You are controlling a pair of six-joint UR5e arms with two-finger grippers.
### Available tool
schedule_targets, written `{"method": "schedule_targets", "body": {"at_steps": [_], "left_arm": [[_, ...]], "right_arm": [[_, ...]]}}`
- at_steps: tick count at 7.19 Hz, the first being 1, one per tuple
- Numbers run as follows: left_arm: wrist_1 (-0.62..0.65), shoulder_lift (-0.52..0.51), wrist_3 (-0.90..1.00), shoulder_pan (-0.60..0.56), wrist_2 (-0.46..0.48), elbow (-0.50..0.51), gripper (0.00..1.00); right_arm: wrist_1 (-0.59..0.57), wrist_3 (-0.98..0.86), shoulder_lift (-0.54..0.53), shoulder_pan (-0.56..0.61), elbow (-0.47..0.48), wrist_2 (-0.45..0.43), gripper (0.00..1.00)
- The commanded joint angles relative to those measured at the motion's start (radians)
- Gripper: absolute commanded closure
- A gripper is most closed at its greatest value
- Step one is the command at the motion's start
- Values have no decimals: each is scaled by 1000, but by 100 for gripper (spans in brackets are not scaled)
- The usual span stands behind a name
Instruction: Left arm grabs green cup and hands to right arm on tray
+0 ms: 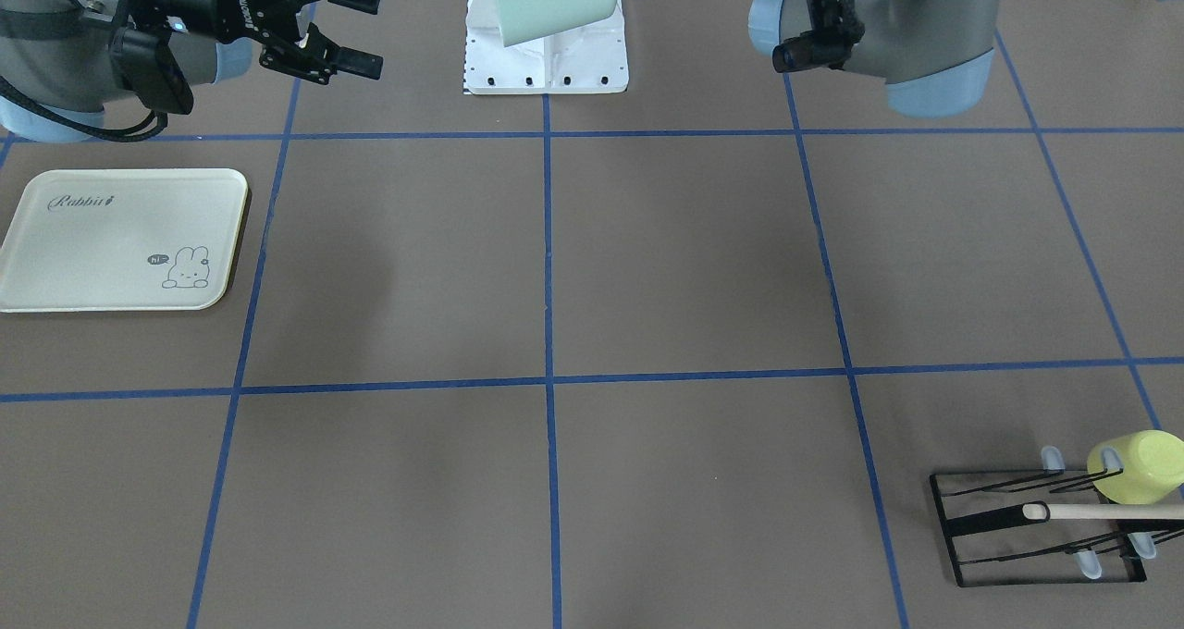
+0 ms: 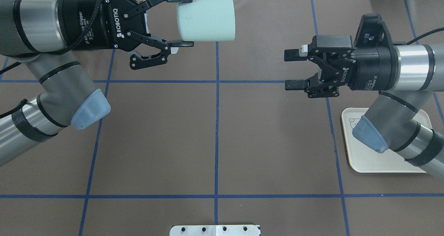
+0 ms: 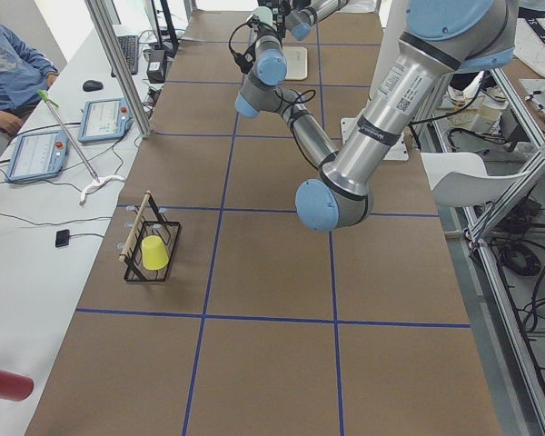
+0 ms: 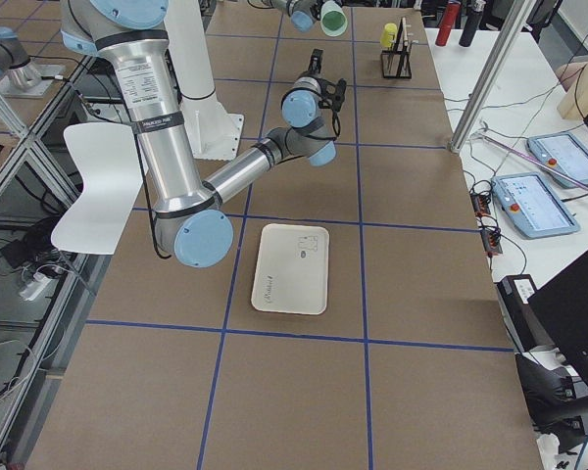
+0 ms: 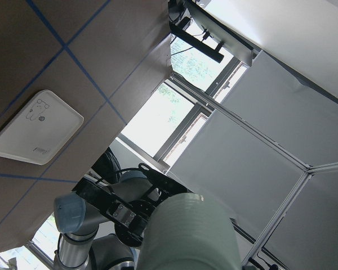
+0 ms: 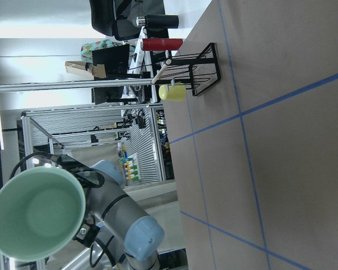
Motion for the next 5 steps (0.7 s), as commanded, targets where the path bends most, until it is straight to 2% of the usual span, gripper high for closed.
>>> {"method": "schedule_targets", "body": {"at_steps": [1,5], "left_arm": [[-6,-3,-41,4,3,-3,100],[-6,-3,-43,25,4,-21,100]], "right_arm": [[37,75,40,-59,3,-95,5],[37,115,83,-94,3,-169,8]]}}
